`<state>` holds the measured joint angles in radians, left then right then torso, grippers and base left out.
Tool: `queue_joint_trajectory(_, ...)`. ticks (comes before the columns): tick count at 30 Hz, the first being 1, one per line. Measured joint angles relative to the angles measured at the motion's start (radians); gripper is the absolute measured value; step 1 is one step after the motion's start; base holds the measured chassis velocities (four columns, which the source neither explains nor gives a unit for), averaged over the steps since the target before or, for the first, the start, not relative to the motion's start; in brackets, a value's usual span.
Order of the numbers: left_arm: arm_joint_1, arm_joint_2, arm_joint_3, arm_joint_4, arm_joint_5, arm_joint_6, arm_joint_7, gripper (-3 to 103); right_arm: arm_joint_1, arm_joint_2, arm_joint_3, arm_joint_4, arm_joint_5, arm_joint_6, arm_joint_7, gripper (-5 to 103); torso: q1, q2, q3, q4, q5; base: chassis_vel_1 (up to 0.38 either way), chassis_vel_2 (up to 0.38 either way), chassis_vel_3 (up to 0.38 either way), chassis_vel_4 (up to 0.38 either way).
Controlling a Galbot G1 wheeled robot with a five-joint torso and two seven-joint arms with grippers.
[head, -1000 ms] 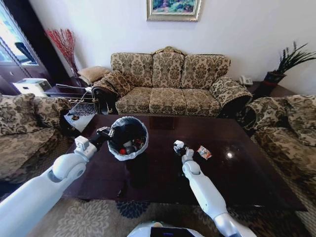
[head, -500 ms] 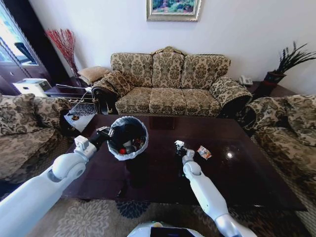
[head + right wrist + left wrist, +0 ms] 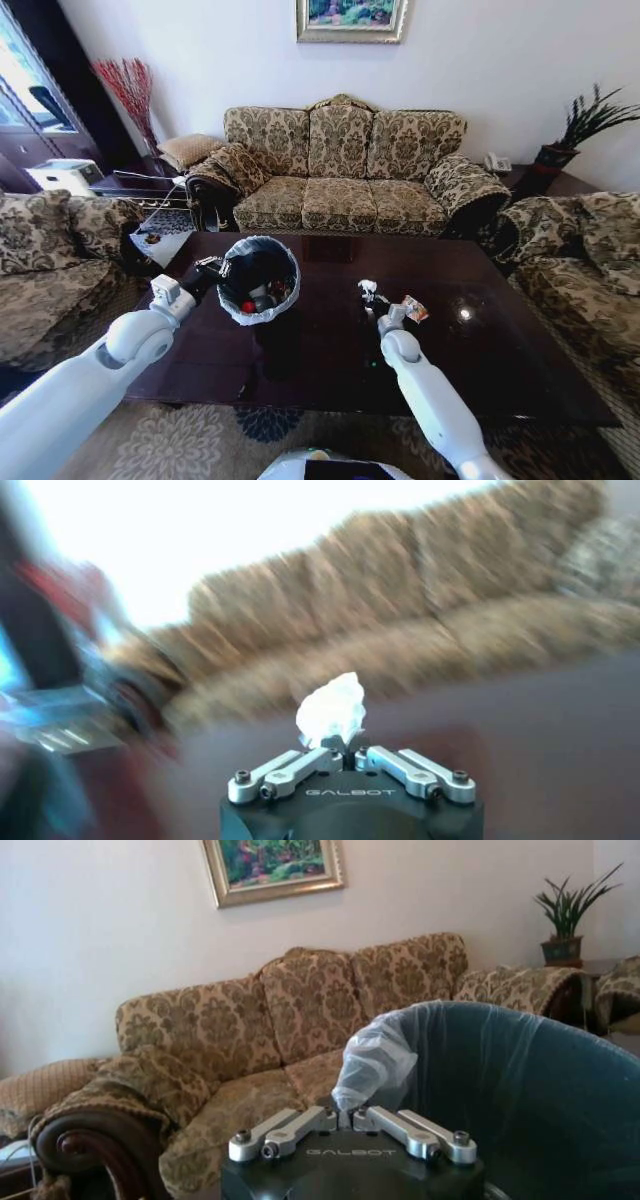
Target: Move to the front of the table and place the trash on the table into the trash bin.
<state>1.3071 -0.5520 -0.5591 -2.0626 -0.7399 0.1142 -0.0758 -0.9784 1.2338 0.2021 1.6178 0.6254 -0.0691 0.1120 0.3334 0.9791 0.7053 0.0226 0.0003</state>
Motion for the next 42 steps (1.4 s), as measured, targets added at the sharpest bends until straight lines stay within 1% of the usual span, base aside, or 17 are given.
queue_joint_trajectory(2, -0.006, 0.0, 0.007, 0.008, 0.001, 0.0, 0.0, 3, -0.009, -0.014, 0.0, 0.062, 0.02, 0.007, -0.018, 0, 0.0, 0.0, 0.0, 0.0002, -0.0003, 0.0, 0.0, 0.0, 0.0)
queue_joint_trajectory(4, -0.022, -0.003, 0.023, 0.026, 0.001, 0.0, 0.0, 3, -0.03, -0.048, -0.001, 0.227, 0.088, 0.009, -0.062, 0, 0.0, 0.0, 0.0, 0.0, -0.0004, 0.0, 0.0, 0.0, 0.0)
queue_joint_trajectory(5, -0.022, -0.003, 0.023, 0.026, 0.001, 0.0, 0.0, 3, -0.03, -0.048, -0.001, 0.227, 0.088, 0.009, -0.062, 0, 0.0, 0.0, 0.0, 0.0, -0.0004, 0.0, 0.0, 0.0, 0.0)
queue_joint_trajectory(8, -0.041, -0.001, 0.042, 0.051, 0.001, 0.0, 0.0, 3, -0.057, -0.081, 0.006, 0.438, 0.28, 0.012, -0.178, 0, 0.0, 0.0, 0.0, 0.0001, -0.0001, 0.0, 0.0, 0.0, 0.0)
queue_joint_trajectory(9, -0.041, -0.001, 0.042, 0.051, 0.001, 0.0, 0.0, 3, -0.057, -0.081, 0.006, 0.438, 0.28, 0.012, -0.178, 0, 0.0, 0.0, 0.0, 0.0001, -0.0001, 0.0, 0.0, 0.0, 0.0)
queue_joint_trajectory(11, -0.05, 0.002, 0.052, 0.062, 0.001, 0.0, 0.001, 3, -0.08, -0.089, 0.007, 0.512, 0.356, 0.006, -0.241, 0, 0.0, 0.0, 0.0, 0.0, -0.0003, 0.0, 0.0, 0.0, 0.0)
queue_joint_trajectory(13, -0.061, 0.007, 0.065, 0.07, 0.0, -0.003, 0.002, 3, -0.109, -0.098, -0.01, 0.578, 0.386, -0.01, -0.308, 0, 0.0, 0.0, 0.0, -0.0001, -0.0003, 0.0, 0.0, 0.0, 0.0)
queue_joint_trajectory(17, -0.074, 0.012, 0.076, 0.069, -0.004, -0.004, 0.003, 3, -0.124, -0.108, -0.081, 0.605, 0.368, -0.012, -0.36, 0, 0.0, 0.0, 0.0, -0.0002, -0.0003, 0.0, 0.0, 0.0, 0.0)
queue_joint_trajectory(22, -0.06, 0.022, 0.069, 0.023, -0.02, -0.001, 0.004, 3, -0.09, -0.101, -0.162, 0.556, 0.311, -0.003, -0.366, 0, 0.0, 0.0, 0.0, 0.0, -0.0003, 0.0, 0.0, 0.0, 0.0)
queue_joint_trajectory(25, -0.041, 0.029, 0.05, -0.015, -0.026, 0.002, 0.004, 3, -0.058, -0.088, -0.215, 0.522, 0.219, 0.011, -0.358, 0, 0.0, 0.0, 0.0, 0.0001, -0.0001, 0.0, 0.0, 0.0, 0.0)
queue_joint_trajectory(26, -0.041, 0.029, 0.05, -0.015, -0.026, 0.002, 0.004, 3, -0.058, -0.088, -0.215, 0.522, 0.219, 0.011, -0.358, 0, 0.0, 0.0, 0.0, 0.0001, -0.0001, 0.0, 0.0, 0.0, 0.0)
queue_joint_trajectory(29, -0.03, 0.032, 0.04, -0.04, -0.028, 0.003, 0.004, 3, -0.041, -0.082, -0.254, 0.485, 0.092, 0.044, -0.345, -3, 0.0, 0.0, 0.0, 0.0001, -0.0002, 0.0, 0.0, 0.0, 0.0)
queue_joint_trajectory(34, -0.021, 0.036, 0.029, -0.075, -0.037, 0.007, 0.003, 3, -0.036, -0.078, -0.277, 0.469, 0.055, 0.053, -0.343, -2, 0.0, 0.0, 0.0, 0.0, -0.0004, 0.0, 0.0, 0.0, 0.0)
queue_joint_trajectory(37, -0.01, 0.041, 0.02, -0.111, -0.046, 0.011, 0.004, 3, -0.037, -0.069, -0.279, 0.461, 0.04, 0.059, -0.336, 5, 0.0, 0.0, 0.0, -0.0002, -0.0002, 0.0, 0.0, 0.0, 0.0)
queue_joint_trajectory(39, -0.01, 0.041, 0.02, -0.112, -0.046, 0.011, 0.004, 3, -0.037, -0.068, -0.279, 0.461, 0.039, 0.06, -0.333, 5, 0.0, 0.0, 0.0, -0.0002, -0.0002, 0.0, 0.0, 0.0, 0.0)
queue_joint_trajectory(40, -0.008, 0.04, 0.02, -0.115, -0.046, 0.012, 0.004, 3, -0.038, -0.067, -0.279, 0.459, 0.037, 0.064, -0.322, 13, 0.0, 0.0, 0.0, -0.0001, -0.0001, 0.0, 0.0, 0.0, 0.0)
queue_joint_trajectory(42, -0.004, 0.038, 0.021, -0.116, -0.044, 0.012, 0.005, 3, -0.038, -0.067, -0.276, 0.457, 0.032, 0.072, -0.317, 18, 0.0, 0.0, 0.0, 0.0, -0.0004, 0.0, 0.0, 0.0, 0.0)
